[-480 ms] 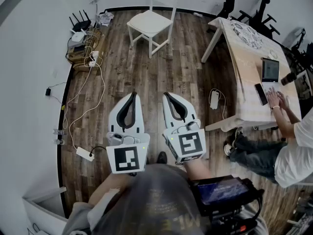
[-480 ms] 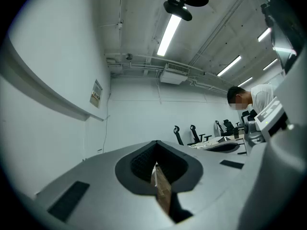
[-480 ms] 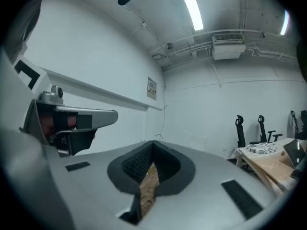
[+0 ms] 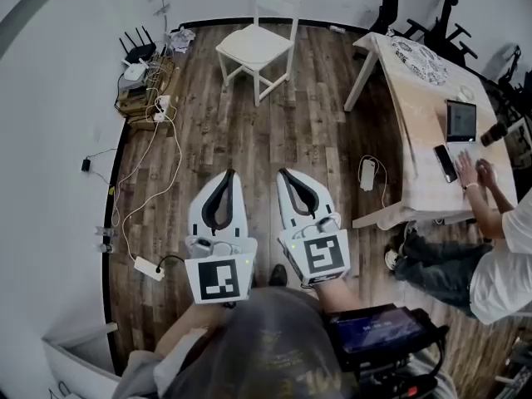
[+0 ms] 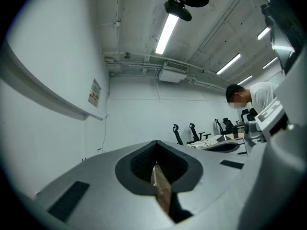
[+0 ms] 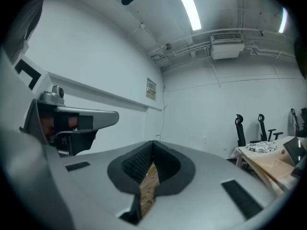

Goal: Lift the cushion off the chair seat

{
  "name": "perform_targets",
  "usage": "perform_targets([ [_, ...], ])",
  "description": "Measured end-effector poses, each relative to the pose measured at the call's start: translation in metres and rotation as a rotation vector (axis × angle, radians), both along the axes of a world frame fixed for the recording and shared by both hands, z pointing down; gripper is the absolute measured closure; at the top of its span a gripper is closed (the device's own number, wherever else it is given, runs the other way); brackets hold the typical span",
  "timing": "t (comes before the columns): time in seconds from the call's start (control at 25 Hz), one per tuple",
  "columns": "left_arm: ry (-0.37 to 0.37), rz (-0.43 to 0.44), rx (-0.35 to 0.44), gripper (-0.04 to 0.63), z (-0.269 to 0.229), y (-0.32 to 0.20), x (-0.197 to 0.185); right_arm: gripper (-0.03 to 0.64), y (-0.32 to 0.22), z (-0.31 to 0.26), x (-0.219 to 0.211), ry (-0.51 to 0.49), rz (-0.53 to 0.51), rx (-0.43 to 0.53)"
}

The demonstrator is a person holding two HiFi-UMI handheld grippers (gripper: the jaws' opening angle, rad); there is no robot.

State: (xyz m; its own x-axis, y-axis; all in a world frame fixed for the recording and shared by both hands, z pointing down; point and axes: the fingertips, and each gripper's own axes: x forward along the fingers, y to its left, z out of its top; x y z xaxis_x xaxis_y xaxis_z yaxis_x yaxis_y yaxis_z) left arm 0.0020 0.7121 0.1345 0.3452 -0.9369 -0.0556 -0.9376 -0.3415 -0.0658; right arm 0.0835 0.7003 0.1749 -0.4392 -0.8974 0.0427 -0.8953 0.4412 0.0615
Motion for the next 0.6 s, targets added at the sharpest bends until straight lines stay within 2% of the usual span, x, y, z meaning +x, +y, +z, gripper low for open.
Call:
perform_targets([
  [0.24, -0.009, -0.016, -0.007, 0.589, 0.005, 0.002, 0.022, 0.609, 0.003, 0.004, 0.021, -0.031, -0.022, -0.007],
  [0.6, -0.041, -0.054, -0.042, 0.589, 0.021, -0.015, 0.022, 0.609, -0.013, 0.034, 0.024, -0.037, -0.059, -0.064],
])
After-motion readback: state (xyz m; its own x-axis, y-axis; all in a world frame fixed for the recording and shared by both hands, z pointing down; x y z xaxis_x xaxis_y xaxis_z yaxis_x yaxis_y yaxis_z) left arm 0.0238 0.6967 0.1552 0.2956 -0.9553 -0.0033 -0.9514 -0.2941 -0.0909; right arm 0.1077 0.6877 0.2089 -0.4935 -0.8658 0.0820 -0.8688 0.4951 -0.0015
